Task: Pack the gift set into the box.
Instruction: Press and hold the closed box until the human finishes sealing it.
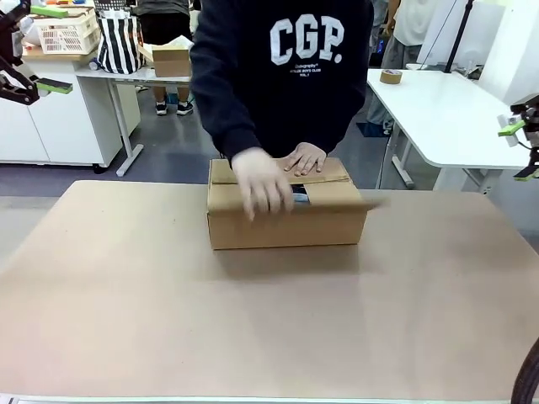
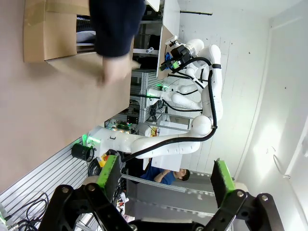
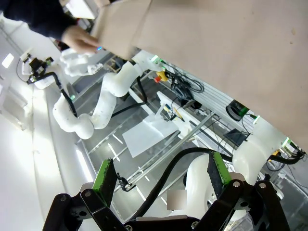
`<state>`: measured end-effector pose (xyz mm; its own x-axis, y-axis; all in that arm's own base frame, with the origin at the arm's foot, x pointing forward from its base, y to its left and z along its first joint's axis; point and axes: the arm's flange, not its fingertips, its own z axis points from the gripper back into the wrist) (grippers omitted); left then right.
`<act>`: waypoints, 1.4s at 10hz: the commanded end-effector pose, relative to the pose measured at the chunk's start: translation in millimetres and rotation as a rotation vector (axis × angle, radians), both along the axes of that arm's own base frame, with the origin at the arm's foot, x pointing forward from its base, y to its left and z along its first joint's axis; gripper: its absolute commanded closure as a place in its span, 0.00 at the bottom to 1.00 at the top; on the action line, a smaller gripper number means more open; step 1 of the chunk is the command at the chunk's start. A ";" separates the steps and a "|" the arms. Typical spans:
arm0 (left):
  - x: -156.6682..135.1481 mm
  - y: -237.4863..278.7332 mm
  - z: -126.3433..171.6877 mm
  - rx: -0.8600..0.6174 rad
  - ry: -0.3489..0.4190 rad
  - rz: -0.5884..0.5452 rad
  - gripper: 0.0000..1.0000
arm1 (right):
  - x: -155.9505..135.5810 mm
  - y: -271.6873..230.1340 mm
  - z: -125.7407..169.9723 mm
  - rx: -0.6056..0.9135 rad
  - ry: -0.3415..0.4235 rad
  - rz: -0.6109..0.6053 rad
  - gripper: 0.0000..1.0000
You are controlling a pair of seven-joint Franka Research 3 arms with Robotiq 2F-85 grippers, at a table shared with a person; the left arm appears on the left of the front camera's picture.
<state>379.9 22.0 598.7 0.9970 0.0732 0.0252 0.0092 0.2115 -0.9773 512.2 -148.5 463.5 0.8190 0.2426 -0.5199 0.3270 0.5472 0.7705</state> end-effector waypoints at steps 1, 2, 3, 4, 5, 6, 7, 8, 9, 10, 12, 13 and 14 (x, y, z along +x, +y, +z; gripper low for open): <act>0.1 0.0 1.2 -0.021 -0.026 -0.007 0.00 | 0.8 -1.6 4.6 0.010 -0.009 0.000 0.00; 0.1 0.0 1.2 -0.021 -0.026 -0.007 0.00 | 0.8 -1.6 4.6 0.010 -0.009 0.000 0.00; 0.1 0.0 1.2 -0.021 -0.026 -0.007 0.00 | 0.8 -1.6 4.6 0.010 -0.009 0.000 0.00; 0.1 0.0 1.2 -0.021 -0.026 -0.007 0.00 | 0.8 -1.6 4.6 0.010 -0.009 0.000 0.00; 0.1 0.0 1.2 -0.021 -0.026 -0.007 0.00 | 0.8 -1.6 4.6 0.010 -0.009 0.000 0.00; 0.1 0.0 1.2 -0.021 -0.026 -0.007 0.00 | 0.8 -1.6 4.6 0.010 -0.009 0.000 0.00; 0.1 0.0 1.2 -0.021 -0.026 -0.007 0.00 | 0.8 -1.6 4.6 0.010 -0.009 0.000 0.00; 0.1 0.0 1.2 -0.021 -0.026 -0.007 0.00 | 0.8 -1.6 4.6 0.010 -0.009 0.000 0.00; 0.1 0.0 1.2 -0.021 -0.026 -0.007 0.00 | 0.8 -1.6 4.6 0.010 -0.009 0.000 0.00; 0.1 0.0 1.2 -0.021 -0.026 -0.007 0.00 | 0.8 -1.6 4.6 0.010 -0.009 0.000 0.00; 0.1 0.0 1.2 -0.021 -0.026 -0.007 0.00 | 0.8 -1.6 4.6 0.010 -0.009 0.000 0.00; 0.1 0.0 1.2 -0.021 -0.026 -0.007 0.00 | 0.8 -1.6 4.6 0.010 -0.009 0.000 0.00; 0.1 0.0 1.2 -0.021 -0.026 -0.007 0.00 | 0.8 -1.6 4.6 0.010 -0.009 0.000 0.00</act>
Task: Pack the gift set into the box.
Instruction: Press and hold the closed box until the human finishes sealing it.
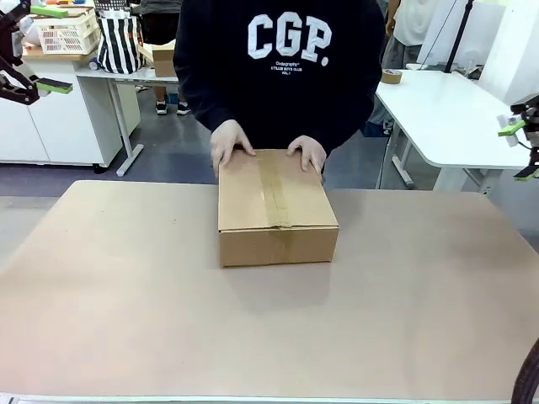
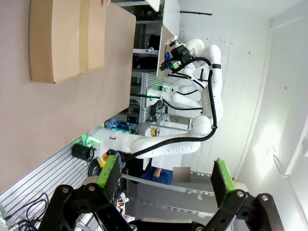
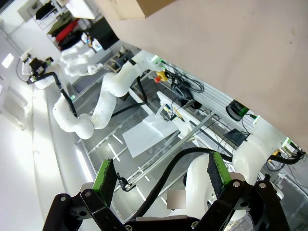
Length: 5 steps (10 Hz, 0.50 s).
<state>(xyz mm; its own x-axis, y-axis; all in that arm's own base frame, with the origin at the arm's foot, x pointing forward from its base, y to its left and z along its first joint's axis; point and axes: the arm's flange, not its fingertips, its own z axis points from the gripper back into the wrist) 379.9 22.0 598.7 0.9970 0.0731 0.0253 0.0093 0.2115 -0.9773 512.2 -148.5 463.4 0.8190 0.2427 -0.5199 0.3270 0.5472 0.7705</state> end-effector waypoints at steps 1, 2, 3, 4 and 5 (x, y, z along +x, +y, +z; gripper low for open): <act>0.1 0.0 1.2 -0.021 -0.026 -0.007 0.00 | 0.8 -1.6 4.7 0.010 -0.009 0.000 0.00; 0.1 0.0 1.2 -0.021 -0.026 -0.007 0.00 | 0.8 -1.6 4.7 0.010 -0.009 0.000 0.00; 0.1 0.0 1.2 -0.021 -0.026 -0.007 0.00 | 0.8 -1.6 4.7 0.010 -0.009 0.000 0.00; 0.1 0.0 1.2 -0.021 -0.026 -0.007 0.00 | 0.8 -1.6 4.7 0.010 -0.009 0.000 0.00; 0.1 0.0 1.2 -0.021 -0.026 -0.007 0.00 | 0.8 -1.6 4.7 0.010 -0.009 0.000 0.00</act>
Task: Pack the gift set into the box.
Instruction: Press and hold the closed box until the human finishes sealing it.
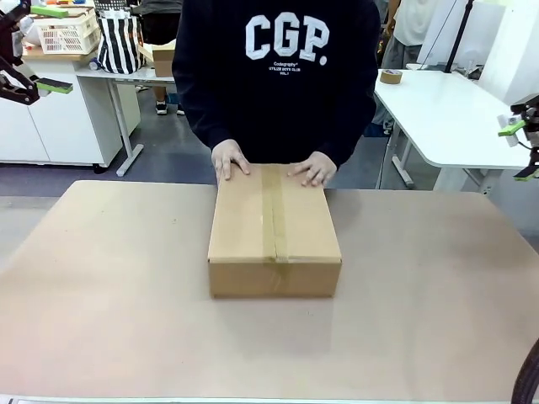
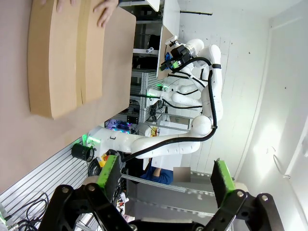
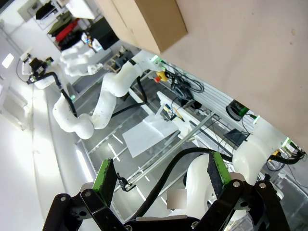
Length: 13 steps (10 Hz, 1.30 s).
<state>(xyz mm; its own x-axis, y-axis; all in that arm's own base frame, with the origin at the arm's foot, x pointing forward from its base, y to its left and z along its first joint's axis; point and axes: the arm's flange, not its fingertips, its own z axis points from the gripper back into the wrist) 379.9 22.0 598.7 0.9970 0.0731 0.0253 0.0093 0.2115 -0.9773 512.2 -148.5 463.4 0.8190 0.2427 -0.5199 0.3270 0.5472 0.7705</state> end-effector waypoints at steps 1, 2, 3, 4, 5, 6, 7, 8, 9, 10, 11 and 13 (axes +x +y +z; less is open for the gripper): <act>0.1 0.0 1.2 -0.021 -0.026 -0.007 0.00 | 0.8 -1.6 4.7 0.010 -0.009 0.000 0.00; 0.1 0.0 1.2 -0.021 -0.026 -0.007 0.00 | 0.8 -1.6 4.7 0.010 -0.009 0.000 0.00; 0.1 0.0 1.2 -0.021 -0.026 -0.007 0.00 | 0.8 -1.6 4.7 0.010 -0.009 0.000 0.00; 0.1 0.0 1.2 -0.021 -0.026 -0.007 0.00 | 0.8 -1.6 4.7 0.010 -0.009 0.000 0.00; 0.1 0.0 1.2 -0.021 -0.026 -0.007 0.00 | 0.8 -1.6 4.7 0.010 -0.009 0.000 0.00; 0.1 0.0 1.2 -0.021 -0.026 -0.007 0.00 | 0.8 -1.6 4.7 0.010 -0.009 0.000 0.00; 0.0 0.0 0.0 0.000 0.000 0.000 0.00 | 0.0 0.0 0.0 0.000 0.000 0.000 0.00; 1.3 -69.0 -0.5 0.005 -0.550 -0.205 0.00 | -9.6 104.7 41.0 0.199 -0.724 0.168 0.00; 1.4 -71.8 -1.5 0.014 -0.573 -0.210 0.00 | -11.4 109.7 42.7 0.212 -0.761 0.158 0.00; 1.4 -77.2 -3.4 -0.003 -0.612 -0.227 0.00 | -16.1 119.1 45.6 0.250 -0.869 0.127 0.00; 0.8 -95.0 -14.3 -0.085 -0.669 -0.317 0.00 | -37.6 149.7 53.3 0.455 -1.057 0.177 0.00; -1.1 -121.7 -46.9 -0.114 -0.727 -0.400 0.00 | -77.6 197.2 52.2 0.375 -1.415 0.097 0.00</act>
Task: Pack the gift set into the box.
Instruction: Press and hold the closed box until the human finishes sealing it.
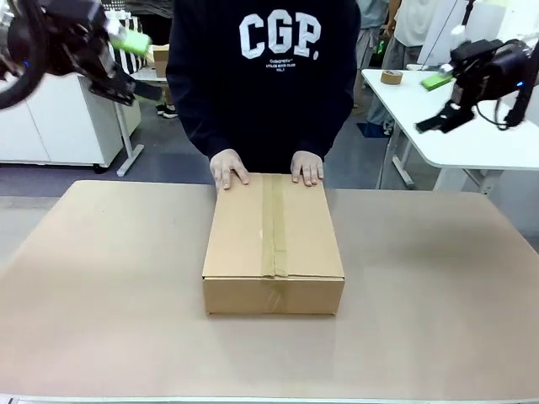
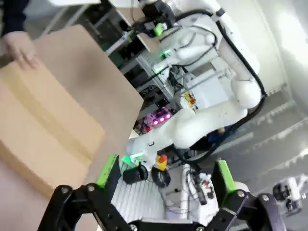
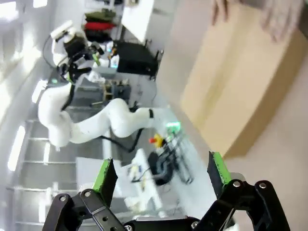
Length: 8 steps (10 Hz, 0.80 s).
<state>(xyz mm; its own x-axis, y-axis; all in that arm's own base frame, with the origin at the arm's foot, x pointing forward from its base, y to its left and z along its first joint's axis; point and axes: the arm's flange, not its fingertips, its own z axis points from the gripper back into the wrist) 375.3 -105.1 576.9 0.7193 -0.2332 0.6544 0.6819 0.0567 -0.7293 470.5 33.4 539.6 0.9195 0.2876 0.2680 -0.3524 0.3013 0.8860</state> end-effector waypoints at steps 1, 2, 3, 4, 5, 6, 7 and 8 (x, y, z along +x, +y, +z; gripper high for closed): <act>3.4 -0.5 -39.1 -0.073 -0.055 -0.112 0.00 | -50.3 31.0 -27.3 0.115 -0.672 0.071 0.00; 13.7 -2.4 -52.9 0.024 0.087 -0.022 0.00 | 0.0 0.0 0.0 0.000 0.000 0.000 0.00; -0.2 -7.9 -22.2 -0.024 -0.046 -0.058 0.00 | 0.0 0.0 0.0 0.000 0.000 0.000 0.00; -0.2 -7.9 -22.2 -0.024 -0.046 -0.058 0.00 | 0.0 0.0 0.0 0.000 0.000 0.000 0.00; 7.0 -8.8 -49.1 -0.019 0.000 -0.065 0.00 | -26.4 13.8 -9.9 0.014 -0.122 -0.003 0.00; 0.2 -33.9 -46.5 -0.096 -0.595 -0.287 0.00 | -20.2 38.5 -12.7 0.139 -0.329 0.159 0.00; 2.1 -46.5 -67.8 0.003 -0.961 -0.326 0.00 | -33.7 77.9 -28.7 0.287 -0.681 0.407 0.00; 5.3 -52.4 -90.4 -0.026 -1.057 -0.310 0.00 | -42.4 101.3 -51.0 0.318 -0.886 0.459 0.00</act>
<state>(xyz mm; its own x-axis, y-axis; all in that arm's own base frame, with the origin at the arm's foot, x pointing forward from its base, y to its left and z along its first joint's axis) 374.4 -154.3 517.3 0.2733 -0.3817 0.8829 0.9301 -0.1292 -0.3438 440.5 110.8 517.1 0.6394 0.4320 0.6360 -0.7352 0.1012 0.6703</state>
